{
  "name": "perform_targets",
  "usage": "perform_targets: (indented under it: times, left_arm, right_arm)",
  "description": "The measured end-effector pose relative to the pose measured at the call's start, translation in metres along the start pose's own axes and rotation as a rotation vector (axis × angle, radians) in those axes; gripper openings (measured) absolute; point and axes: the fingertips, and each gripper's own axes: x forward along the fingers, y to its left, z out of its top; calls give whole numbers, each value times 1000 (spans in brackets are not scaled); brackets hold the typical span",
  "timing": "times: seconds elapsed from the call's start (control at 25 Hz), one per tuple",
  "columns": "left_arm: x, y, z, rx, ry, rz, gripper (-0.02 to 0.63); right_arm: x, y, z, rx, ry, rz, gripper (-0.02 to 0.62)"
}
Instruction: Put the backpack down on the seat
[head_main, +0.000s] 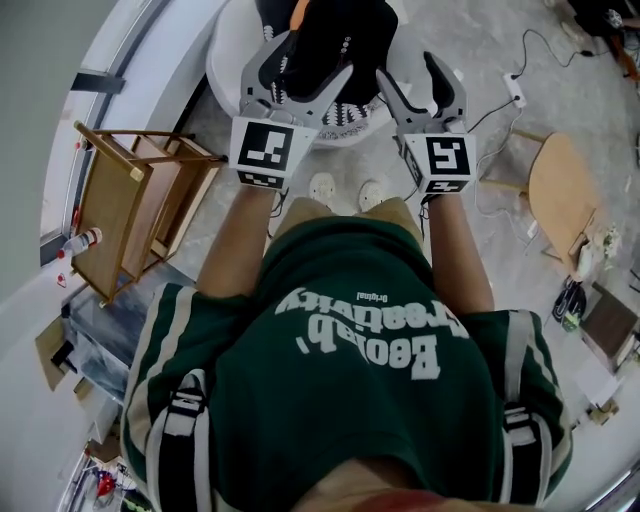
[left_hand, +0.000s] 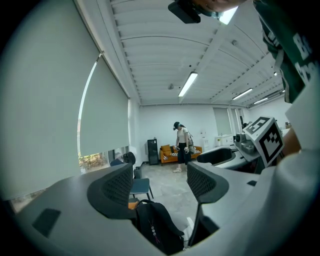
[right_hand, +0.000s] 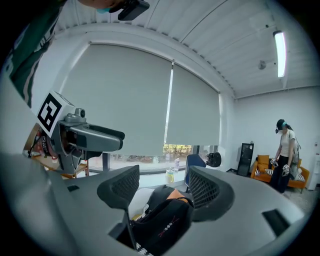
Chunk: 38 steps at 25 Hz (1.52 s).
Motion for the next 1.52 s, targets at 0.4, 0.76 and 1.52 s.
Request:
perform_targets:
  times: [0.4, 0.76, 1.52]
  left_arm:
    - [11, -89, 25, 32, 5, 58, 345]
    - [8, -154, 41, 41, -14, 143, 123]
    - [-10, -174, 36, 36, 31, 273, 18]
  right_arm:
    - [-75, -53, 3, -29, -49, 62, 279]
    - [-134, -76, 5, -63, -136, 129, 57]
    - [-165, -74, 6, -82, -169, 191, 32]
